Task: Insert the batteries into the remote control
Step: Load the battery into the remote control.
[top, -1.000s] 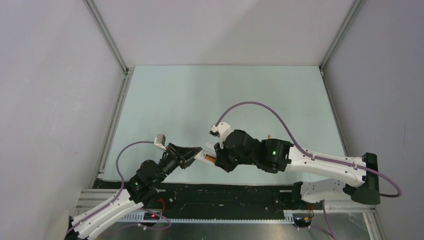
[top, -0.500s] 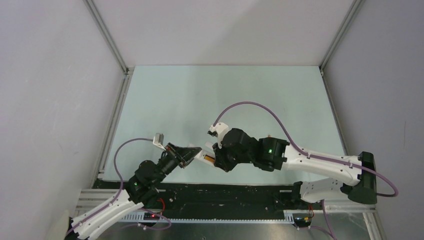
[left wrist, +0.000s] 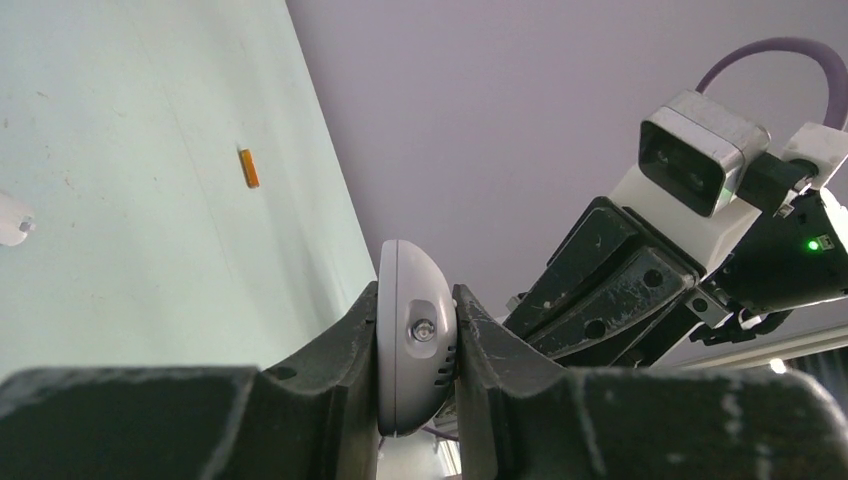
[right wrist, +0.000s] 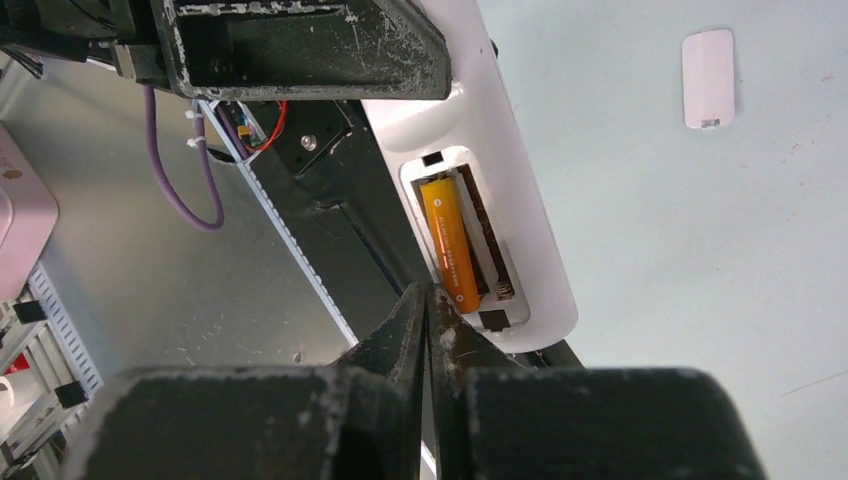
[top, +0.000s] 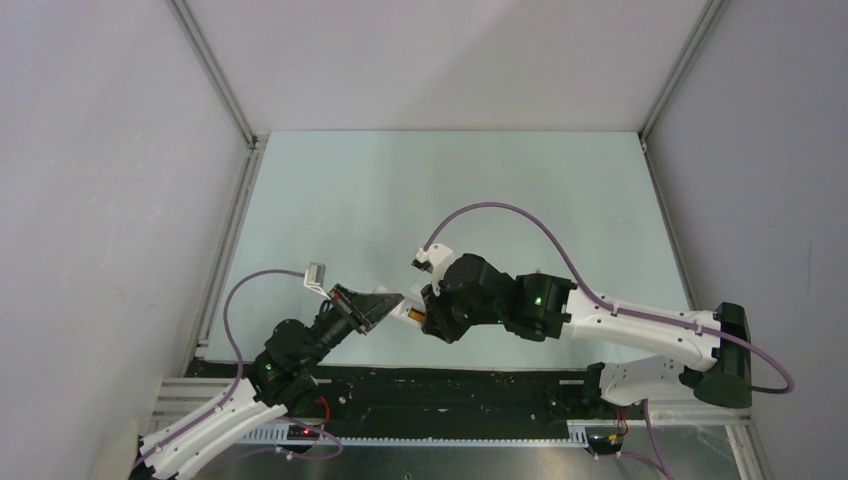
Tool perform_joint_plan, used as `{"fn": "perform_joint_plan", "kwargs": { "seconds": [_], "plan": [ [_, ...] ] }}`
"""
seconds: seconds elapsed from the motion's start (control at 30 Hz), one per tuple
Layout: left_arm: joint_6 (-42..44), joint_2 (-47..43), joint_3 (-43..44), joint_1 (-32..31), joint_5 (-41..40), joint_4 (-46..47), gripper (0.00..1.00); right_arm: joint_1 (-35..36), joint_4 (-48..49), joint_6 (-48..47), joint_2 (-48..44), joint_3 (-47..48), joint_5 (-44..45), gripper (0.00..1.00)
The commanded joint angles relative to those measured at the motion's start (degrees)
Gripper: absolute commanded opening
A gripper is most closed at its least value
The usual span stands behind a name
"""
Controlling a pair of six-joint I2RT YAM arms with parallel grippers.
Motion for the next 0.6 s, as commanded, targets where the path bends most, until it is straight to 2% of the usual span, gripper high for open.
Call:
{"fn": "perform_joint_plan", "kwargs": {
  "seconds": [0.0, 0.17, 0.57],
  "plan": [
    [1.4, -0.6, 3.8, 0.0, 4.8, 6.1, 0.00, -1.1, 0.9, -1.1, 0.0, 0.0, 1.6, 0.07],
    [2.2, -0.5, 3.9, 0.0, 6.8, 6.7, 0.00, -1.9, 1.0, -1.5, -0.1, 0.0, 1.2, 0.07],
    [-0.2, 1.5, 3.0, 0.0, 5.5, 6.8, 0.00, -2.1, 7.2, -2.5, -0.3, 0.0, -6.9, 0.09]
  ]
}}
